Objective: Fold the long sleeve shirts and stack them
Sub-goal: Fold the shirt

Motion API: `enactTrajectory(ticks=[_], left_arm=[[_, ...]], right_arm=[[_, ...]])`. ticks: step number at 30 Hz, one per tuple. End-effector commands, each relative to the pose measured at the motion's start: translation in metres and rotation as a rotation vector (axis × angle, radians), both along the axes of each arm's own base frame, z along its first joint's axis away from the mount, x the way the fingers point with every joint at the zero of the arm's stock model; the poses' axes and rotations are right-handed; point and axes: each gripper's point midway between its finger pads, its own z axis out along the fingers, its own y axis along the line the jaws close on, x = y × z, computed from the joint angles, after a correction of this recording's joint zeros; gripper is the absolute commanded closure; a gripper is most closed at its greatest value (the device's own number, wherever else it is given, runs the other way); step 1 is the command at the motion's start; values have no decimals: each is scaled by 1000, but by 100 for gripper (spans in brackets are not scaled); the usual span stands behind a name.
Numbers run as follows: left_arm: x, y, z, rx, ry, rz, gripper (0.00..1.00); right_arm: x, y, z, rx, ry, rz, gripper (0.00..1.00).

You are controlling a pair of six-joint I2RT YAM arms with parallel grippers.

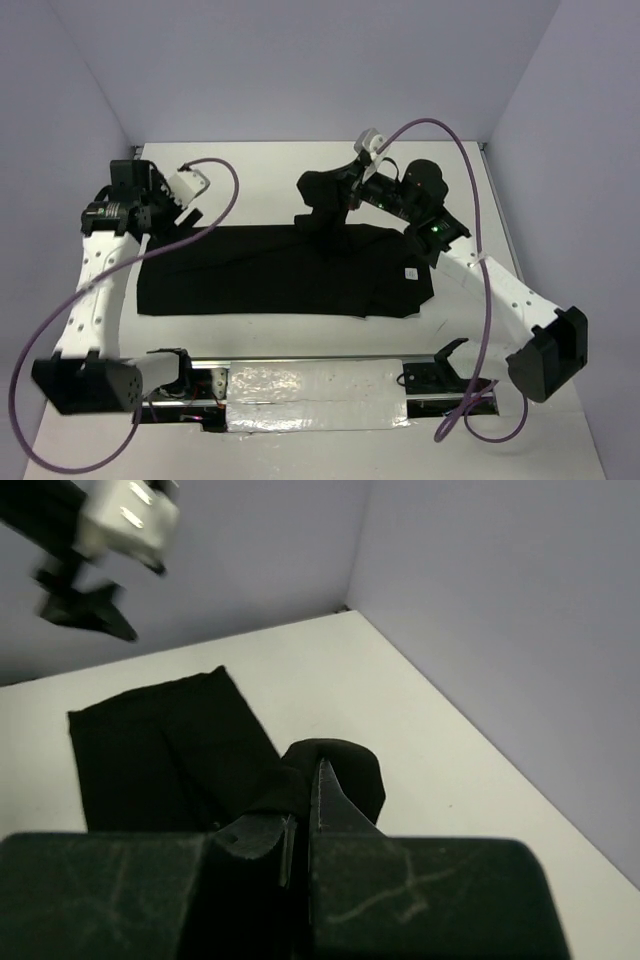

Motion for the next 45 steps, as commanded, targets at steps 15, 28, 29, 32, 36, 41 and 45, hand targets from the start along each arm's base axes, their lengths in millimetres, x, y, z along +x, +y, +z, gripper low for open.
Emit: enactTrajectory(ticks=[15,28,29,32,36,41,45], left_arm=[[57,95,-205,-115,335,347,14],[98,63,-154,-195,154,186,15],[102,46,-140,-215,129,134,14],[106,-19,-86,-290,37,-71,12],[63,-130,-43,-318,12,-427,8],[14,-212,-36,-414,106,-708,1],[7,-235,-42,-262,85,-674,1]], right_arm=[[-113,-6,-62,-99,266,205,100],[-113,14,-102,-66,421,249,93],[-111,15,-101,-49,422,244,93],[-95,12,-100,-1,434,170,95],[-76,3,-109,39,508,125,99],[-49,-8,-134,66,675,29,100],[-39,-3,-140,85,743,9,100]])
